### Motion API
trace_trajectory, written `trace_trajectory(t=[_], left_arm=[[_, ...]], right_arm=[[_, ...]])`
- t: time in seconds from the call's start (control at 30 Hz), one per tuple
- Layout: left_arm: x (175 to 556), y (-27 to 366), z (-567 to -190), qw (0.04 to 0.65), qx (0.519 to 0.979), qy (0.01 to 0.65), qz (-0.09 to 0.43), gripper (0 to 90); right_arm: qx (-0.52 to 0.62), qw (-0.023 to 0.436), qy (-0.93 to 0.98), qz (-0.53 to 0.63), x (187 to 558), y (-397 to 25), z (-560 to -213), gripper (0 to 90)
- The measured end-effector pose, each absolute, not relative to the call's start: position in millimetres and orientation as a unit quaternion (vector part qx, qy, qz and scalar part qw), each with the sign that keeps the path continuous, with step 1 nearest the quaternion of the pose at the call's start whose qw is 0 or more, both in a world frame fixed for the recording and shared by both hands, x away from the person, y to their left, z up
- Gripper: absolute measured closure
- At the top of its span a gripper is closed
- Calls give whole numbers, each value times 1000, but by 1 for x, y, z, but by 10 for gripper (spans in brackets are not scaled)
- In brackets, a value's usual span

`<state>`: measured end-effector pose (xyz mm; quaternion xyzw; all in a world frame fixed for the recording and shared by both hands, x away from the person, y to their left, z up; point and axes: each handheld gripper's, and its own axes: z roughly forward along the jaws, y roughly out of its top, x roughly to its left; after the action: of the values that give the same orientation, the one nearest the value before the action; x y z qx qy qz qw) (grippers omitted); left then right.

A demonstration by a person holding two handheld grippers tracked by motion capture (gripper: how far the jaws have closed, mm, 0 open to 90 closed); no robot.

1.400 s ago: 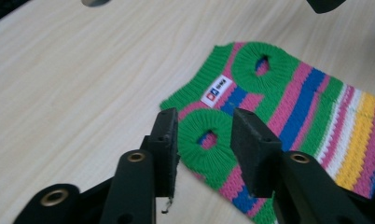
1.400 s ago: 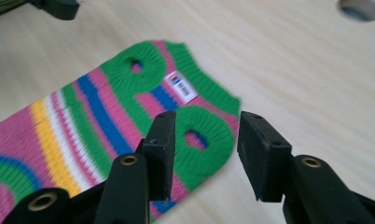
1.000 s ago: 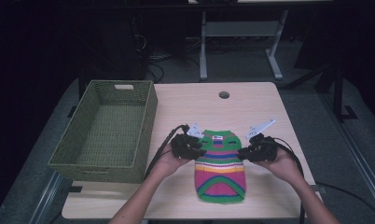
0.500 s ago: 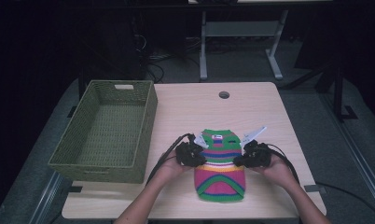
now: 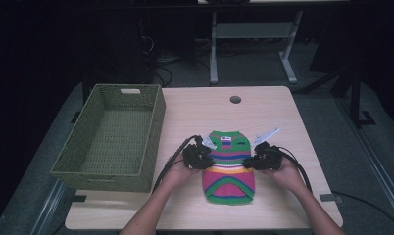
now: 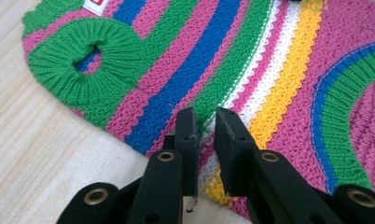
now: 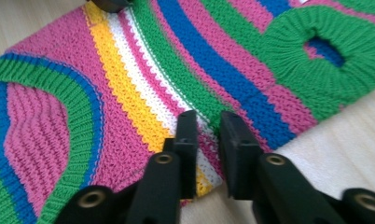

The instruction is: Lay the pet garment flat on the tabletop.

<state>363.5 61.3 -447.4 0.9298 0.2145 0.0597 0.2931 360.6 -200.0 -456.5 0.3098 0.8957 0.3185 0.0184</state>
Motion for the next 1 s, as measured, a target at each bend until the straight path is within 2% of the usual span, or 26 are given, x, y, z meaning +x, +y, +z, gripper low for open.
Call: trace_trajectory(t=[0.2,0.43,0.6,0.9,1.0], left_arm=[[357,61,-443,294,931,206,63,785],[353,62,-436,302,928,209,64,680],[349,70,-430,322,917,227,66,568],[340,86,-426,336,907,243,73,467],[336,89,-426,342,902,254,68,400]], right_arm=[[310,22,890,333,356,-203,-449,750],[317,23,887,335,353,-206,-443,626],[318,23,884,343,350,-210,-438,571],[321,24,881,348,343,-221,-432,486],[317,36,880,352,336,-224,-429,451]])
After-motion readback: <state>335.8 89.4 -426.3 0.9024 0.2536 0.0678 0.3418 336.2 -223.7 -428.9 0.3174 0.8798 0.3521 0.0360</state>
